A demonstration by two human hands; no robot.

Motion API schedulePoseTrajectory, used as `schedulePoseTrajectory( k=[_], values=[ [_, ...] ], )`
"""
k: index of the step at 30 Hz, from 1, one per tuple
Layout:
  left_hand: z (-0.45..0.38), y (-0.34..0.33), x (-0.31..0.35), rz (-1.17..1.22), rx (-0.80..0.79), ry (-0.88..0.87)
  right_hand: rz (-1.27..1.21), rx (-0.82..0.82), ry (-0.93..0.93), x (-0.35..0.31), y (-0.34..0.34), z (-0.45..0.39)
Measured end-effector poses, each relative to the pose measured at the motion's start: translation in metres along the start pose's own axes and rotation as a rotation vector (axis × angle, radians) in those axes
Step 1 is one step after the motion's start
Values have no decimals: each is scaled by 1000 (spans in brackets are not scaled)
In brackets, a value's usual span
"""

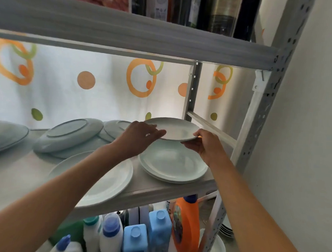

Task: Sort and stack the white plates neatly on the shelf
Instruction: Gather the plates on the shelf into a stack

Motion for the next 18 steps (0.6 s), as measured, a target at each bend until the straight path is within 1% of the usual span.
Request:
schedulePoseTrajectory(
  k=[2, 3, 5, 7, 8, 10, 13, 15, 18],
  values=[
    [1, 17, -15, 34, 76, 97, -1, 49, 10, 6, -4, -2],
    [2, 25, -26, 48, 106, 141, 0, 35, 5, 7, -10, 0],
    [6, 42, -47, 105, 151, 251, 30, -39, 3, 9, -24, 4],
    [14, 57, -64, 319, 185, 380, 77, -157, 20, 8, -38, 9],
    [20, 65, -71, 417, 194, 418, 105, -221, 45, 8, -46, 13],
    [31, 80, -80, 499, 208, 417, 155, -311, 101, 7, -62, 18],
    [50, 105, -91, 532, 281, 395, 221, -374, 183, 10, -81, 24],
    [61, 121, -97, 525, 341, 384, 272, -378, 262, 12, -93, 30],
    [78, 139, -101, 526, 400, 323, 298, -305, 357, 13, -111, 37]
  ],
)
Point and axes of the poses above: each hand's wrist, its own z-axis away from the middle knuckle, its own y-axis out of the back of the hand, x = y × z, the point moved 3 cm from there along -z, towards the middle knuckle, and after that the axes turned 4 degrees about y, right-handed, at the moved point
